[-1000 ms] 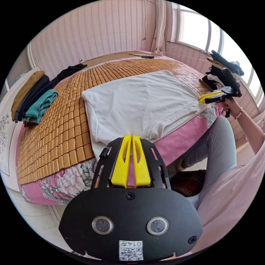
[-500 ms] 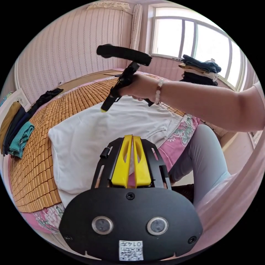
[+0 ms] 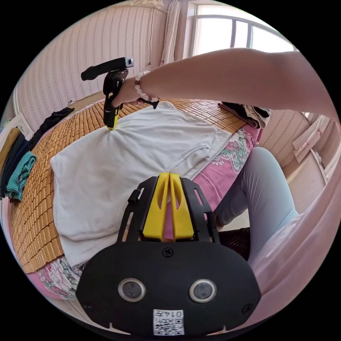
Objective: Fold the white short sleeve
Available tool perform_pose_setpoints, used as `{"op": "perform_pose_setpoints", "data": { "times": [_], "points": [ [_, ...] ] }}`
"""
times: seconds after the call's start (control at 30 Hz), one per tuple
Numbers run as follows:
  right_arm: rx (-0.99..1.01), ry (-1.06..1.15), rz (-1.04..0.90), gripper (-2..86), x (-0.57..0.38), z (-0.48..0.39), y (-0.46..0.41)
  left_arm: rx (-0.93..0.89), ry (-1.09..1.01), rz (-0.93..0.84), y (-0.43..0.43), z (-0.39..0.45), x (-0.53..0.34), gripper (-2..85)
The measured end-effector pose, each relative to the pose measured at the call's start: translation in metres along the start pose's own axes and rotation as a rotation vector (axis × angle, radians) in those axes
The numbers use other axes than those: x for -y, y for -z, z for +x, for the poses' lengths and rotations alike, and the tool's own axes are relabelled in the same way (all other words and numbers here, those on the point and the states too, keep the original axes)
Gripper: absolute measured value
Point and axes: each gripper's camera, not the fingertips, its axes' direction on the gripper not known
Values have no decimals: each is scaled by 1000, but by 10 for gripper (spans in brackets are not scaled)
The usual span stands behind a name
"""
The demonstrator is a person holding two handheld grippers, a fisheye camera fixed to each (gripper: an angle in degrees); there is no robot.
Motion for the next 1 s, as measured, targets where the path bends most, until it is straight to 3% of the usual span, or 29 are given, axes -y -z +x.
{"op": "perform_pose_setpoints", "data": {
  "times": [0.17,0.3,0.53,0.67,0.77,1.0],
  "points": [
    [28,-5,88,-3,-34,18,11,50,-62,51,11,22,-1,1],
    [173,-176,356,3,-163,54,47,10,-73,161,31,38,1,44],
    [321,-595,377,94,-411,84,8,-58,-174,153,10,88,34,113],
    [406,-667,449,90,-467,90,-15,-57,-235,145,-9,122,65,132],
    [533,-634,523,34,-486,107,-25,-50,-263,93,-32,142,86,147],
    [729,-568,681,13,-529,142,-25,-14,-285,33,-67,175,123,179]
  ]
}}
